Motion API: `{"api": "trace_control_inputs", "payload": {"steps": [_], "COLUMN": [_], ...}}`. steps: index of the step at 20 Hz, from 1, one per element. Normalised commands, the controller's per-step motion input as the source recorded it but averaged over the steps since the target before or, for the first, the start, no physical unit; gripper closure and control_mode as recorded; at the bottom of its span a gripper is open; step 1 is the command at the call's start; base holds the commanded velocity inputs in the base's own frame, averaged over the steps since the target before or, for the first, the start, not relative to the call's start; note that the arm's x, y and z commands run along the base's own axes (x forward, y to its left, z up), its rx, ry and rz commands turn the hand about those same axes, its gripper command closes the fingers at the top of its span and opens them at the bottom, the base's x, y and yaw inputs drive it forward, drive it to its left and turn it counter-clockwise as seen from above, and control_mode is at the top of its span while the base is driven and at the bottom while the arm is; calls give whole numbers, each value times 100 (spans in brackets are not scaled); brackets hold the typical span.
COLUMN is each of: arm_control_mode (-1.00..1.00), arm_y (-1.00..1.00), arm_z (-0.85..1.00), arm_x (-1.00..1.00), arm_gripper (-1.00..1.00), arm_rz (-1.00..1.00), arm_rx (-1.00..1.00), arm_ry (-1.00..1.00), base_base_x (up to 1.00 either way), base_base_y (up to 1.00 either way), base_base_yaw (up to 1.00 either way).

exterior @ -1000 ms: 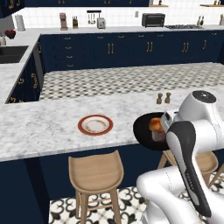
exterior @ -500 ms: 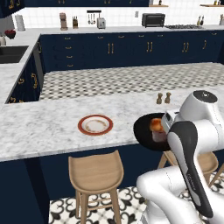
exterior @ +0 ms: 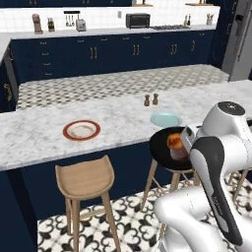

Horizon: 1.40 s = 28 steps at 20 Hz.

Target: Pick the chicken drumstick and potato from their plates and place them in the bowl. Then put the bowl in the fridge.

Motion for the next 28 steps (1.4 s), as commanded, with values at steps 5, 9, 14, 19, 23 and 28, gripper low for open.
{"api": "trace_control_inputs", "payload": {"steps": [5, 9, 14, 19, 23, 28], "arm_control_mode": [100, 100, 100, 100, 100, 100], "arm_y": [0, 0, 0, 0, 0, 0], "arm_z": [0, 0, 0, 0, 0, 0], "arm_x": [0, 0, 0, 0, 0, 0], "arm_gripper": [100, 100, 100, 100, 100, 100], "arm_rz": [0, 0, 0, 0, 0, 0], "arm_rx": [0, 0, 0, 0, 0, 0], "arm_ry": [0, 0, 0, 0, 0, 0], "base_base_x": [16, 20, 28, 58, 100, 100], "base_base_y": [0, 0, -8, -36, -38, -48], "base_base_yaw": [-77, -75, -71, -61, -30, -4]}}
